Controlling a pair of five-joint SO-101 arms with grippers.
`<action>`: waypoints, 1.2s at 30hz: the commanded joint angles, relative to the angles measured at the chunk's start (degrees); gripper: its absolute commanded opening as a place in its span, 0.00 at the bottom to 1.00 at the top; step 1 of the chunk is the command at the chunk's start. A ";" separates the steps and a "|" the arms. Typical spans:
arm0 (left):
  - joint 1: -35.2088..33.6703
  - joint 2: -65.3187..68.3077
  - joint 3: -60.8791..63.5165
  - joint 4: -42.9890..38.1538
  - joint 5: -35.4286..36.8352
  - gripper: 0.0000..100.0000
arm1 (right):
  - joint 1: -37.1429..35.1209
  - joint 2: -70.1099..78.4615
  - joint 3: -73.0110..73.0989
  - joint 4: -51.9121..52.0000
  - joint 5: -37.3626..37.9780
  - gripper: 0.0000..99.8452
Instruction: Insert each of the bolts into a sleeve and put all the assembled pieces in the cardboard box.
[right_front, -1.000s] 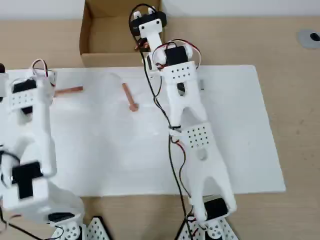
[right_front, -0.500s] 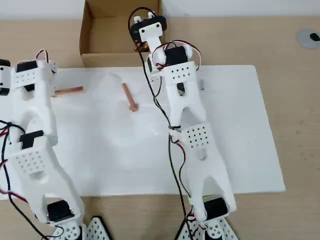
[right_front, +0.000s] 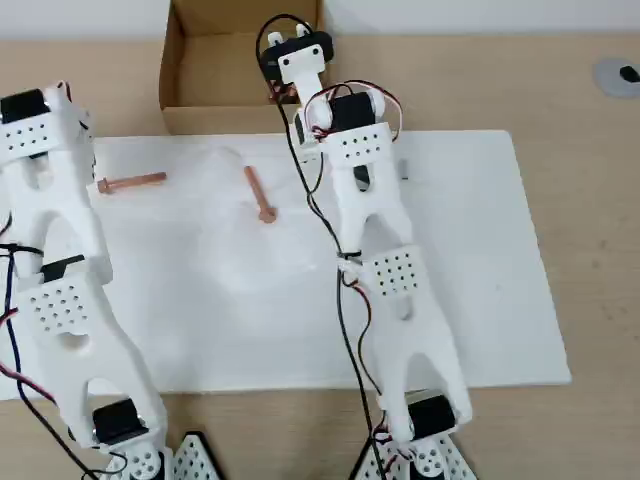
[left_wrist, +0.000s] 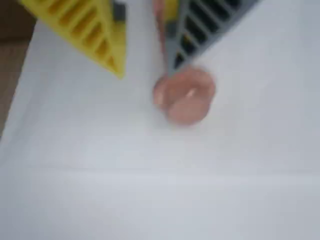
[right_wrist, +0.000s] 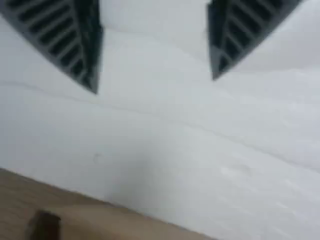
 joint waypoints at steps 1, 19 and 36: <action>-0.26 -0.48 -7.21 5.89 2.99 0.07 | -0.84 -5.85 -1.89 -0.09 0.44 0.18; 3.34 -0.31 6.33 0.00 5.01 0.07 | -2.86 -5.85 -1.89 0.09 0.26 0.18; 3.34 7.78 10.46 -9.49 4.13 0.03 | -2.95 -6.11 -1.89 1.85 0.18 0.18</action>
